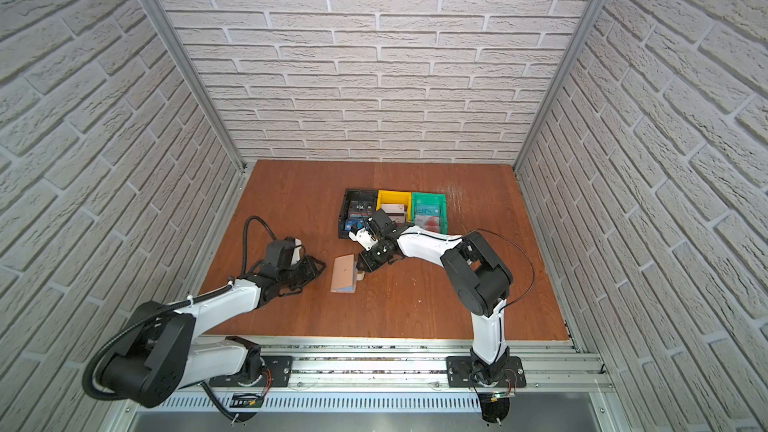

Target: Take the credit cards out of the card holder

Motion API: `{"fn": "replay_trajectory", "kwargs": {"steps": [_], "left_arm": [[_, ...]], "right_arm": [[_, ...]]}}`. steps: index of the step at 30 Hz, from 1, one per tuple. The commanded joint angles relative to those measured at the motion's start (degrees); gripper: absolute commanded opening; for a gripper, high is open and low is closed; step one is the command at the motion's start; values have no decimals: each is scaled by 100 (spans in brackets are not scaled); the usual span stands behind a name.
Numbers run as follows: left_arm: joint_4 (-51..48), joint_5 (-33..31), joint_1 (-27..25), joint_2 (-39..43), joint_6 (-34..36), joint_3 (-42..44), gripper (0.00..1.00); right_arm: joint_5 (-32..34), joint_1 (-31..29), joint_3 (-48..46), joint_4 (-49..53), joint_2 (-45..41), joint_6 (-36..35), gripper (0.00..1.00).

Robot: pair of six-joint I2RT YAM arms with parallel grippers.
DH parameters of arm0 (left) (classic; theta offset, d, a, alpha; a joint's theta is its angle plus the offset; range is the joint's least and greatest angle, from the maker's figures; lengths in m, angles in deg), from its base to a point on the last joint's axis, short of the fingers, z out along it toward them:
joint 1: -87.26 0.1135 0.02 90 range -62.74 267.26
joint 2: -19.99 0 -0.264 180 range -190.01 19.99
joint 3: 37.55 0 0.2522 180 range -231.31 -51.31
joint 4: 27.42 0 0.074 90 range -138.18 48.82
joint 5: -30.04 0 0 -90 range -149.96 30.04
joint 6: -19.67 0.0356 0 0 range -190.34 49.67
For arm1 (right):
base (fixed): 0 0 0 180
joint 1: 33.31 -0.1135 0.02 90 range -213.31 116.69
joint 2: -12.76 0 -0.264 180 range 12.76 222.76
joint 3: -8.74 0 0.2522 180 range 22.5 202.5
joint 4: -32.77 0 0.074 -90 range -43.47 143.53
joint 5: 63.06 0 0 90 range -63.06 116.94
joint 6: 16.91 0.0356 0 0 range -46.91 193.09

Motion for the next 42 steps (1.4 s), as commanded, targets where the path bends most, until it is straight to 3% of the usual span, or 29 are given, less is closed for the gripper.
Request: {"fn": "replay_trajectory", "kwargs": {"steps": [1, 8, 13, 25, 42], "left_arm": [[300, 196, -53, -53, -41, -123, 38], [650, 408, -51, -312, -186, 32, 34], [1087, 779, -47, -770, -332, 4, 21], [844, 801, -52, -738, -291, -106, 11], [1000, 915, -54, -1159, -237, -150, 3]], "right_arm": [[-78, -107, 188, 48, 20, -97, 29], [-239, -287, 541, 258, 63, -180, 28], [-170, -362, 758, 411, 166, -212, 28], [577, -355, 391, 549, -114, -299, 28], [618, -357, 460, 531, 102, -168, 26]]}}
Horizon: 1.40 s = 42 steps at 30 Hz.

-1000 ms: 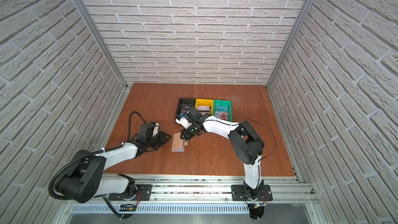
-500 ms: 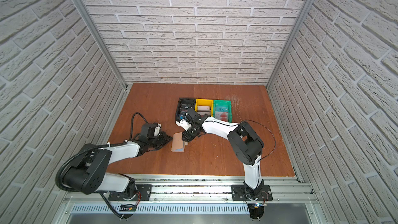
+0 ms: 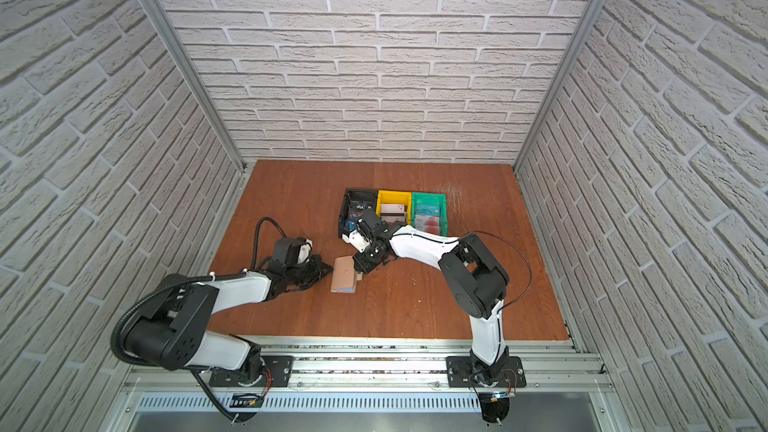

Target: Take the credit cards out of the card holder

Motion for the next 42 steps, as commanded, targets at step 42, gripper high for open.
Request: {"fn": "replay_trajectory", "kwargs": {"steps": [42], "left_arm": [[-3058, -1321, 155, 1837, 736, -960, 0]], "right_arm": [[-1181, -194, 983, -117, 719, 201, 26]]}}
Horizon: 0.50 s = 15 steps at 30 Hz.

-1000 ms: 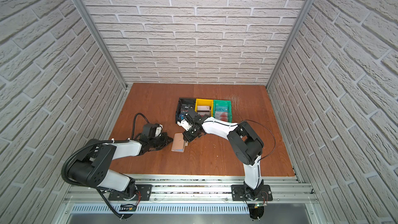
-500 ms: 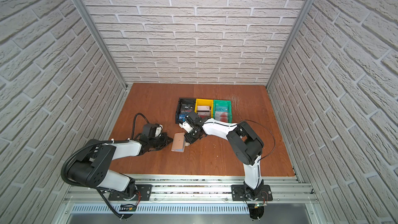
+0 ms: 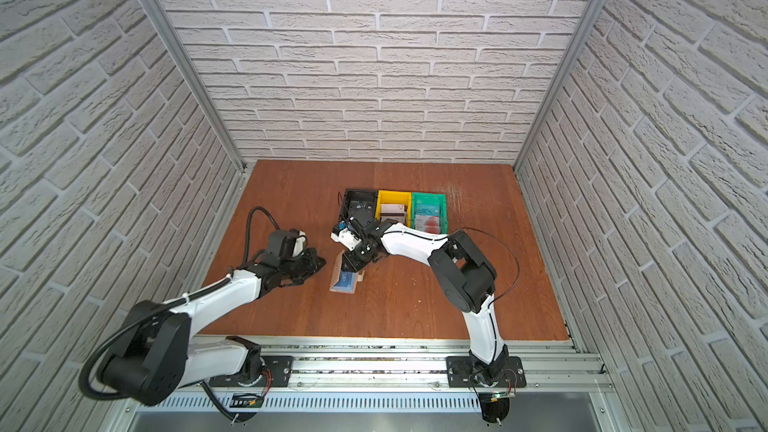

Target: Take the credit cards out of the card holder

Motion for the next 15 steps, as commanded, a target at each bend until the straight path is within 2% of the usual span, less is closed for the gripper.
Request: {"fn": "replay_trajectory", "kwargs": {"steps": [1, 8, 15], "left_arm": [[-1223, -553, 166, 581, 354, -248, 0], [-1317, 33, 789, 1354, 184, 48, 0], [-903, 388, 936, 1361, 6, 181, 0]], "right_arm": [[-431, -76, 316, -29, 135, 36, 26], [-1229, -162, 903, -283, 621, 419, 26], [-1447, -267, 1198, -510, 1077, 808, 25]]}}
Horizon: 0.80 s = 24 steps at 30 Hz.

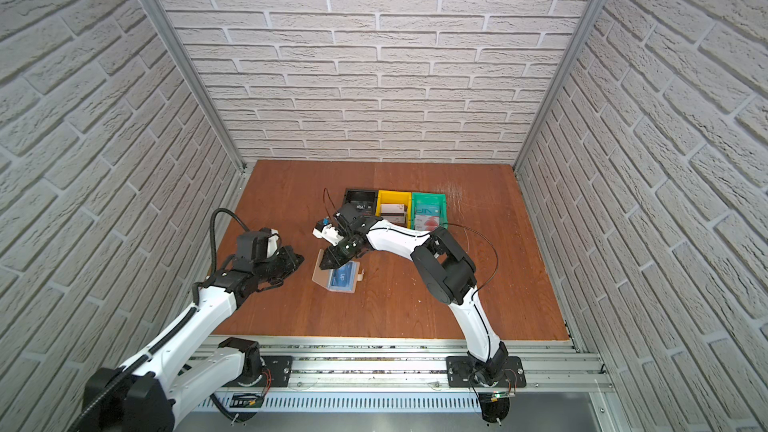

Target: Take the credit cards out of the card holder

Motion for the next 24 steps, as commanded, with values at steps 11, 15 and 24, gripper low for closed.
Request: {"fn": "replay_trajectory", "kwargs": {"steps": [11, 15, 24], "left_arm": [[1138, 733, 38, -665, -280, 63, 0], [1341, 706, 25, -839, -350, 318, 0], [1992, 520, -246, -1313, -553, 838, 0]], "right_arm": [[46, -99, 143, -217, 534, 454, 25], [49, -100, 78, -224, 462, 444, 25], [20, -29, -359, -337, -262, 335, 25]]}}
